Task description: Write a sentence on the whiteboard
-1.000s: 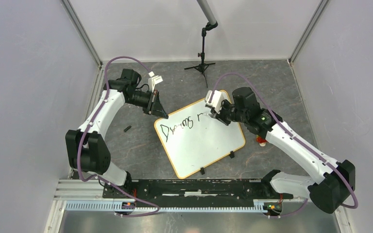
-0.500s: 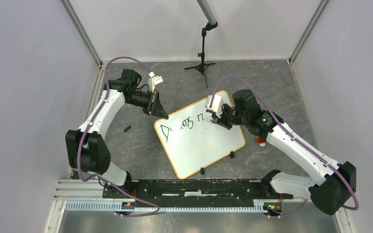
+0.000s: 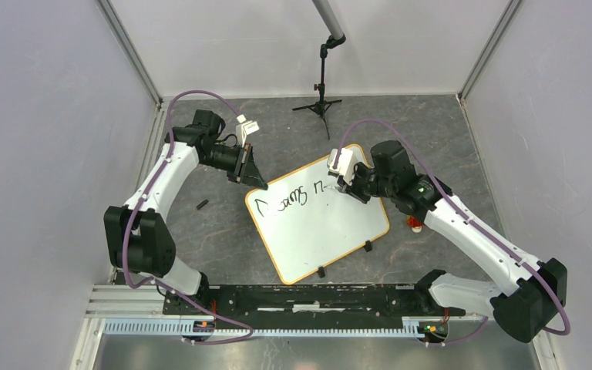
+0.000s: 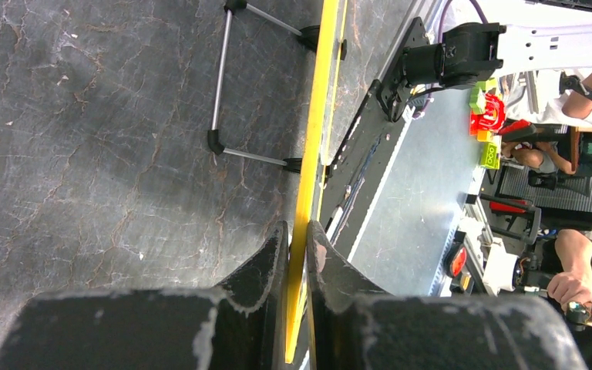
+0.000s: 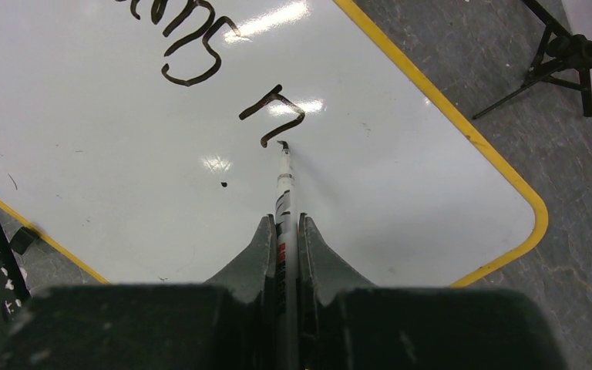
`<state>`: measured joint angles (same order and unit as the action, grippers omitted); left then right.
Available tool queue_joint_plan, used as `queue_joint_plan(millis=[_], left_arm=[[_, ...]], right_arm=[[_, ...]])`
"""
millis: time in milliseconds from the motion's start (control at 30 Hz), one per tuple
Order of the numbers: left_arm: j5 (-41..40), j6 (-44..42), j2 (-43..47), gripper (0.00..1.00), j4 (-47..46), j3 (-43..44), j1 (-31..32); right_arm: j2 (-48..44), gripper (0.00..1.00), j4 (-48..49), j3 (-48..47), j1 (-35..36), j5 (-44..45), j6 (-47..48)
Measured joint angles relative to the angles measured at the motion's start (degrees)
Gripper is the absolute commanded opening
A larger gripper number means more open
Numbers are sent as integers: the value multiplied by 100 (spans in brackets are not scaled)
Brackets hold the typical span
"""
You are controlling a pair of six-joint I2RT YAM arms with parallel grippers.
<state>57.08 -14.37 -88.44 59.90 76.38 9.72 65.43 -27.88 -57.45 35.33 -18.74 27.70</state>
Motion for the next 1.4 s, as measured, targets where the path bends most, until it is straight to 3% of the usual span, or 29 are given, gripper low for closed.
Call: queue_joint_plan(millis=[567,1400], left_arm=[[-9,0,-13,2,-2,9,0],[-20,0,-13,2,22,13,4]], right_arm=[[52,0,42,-133,-149,378,55],[94,0,24,-103,-164,-74,114]])
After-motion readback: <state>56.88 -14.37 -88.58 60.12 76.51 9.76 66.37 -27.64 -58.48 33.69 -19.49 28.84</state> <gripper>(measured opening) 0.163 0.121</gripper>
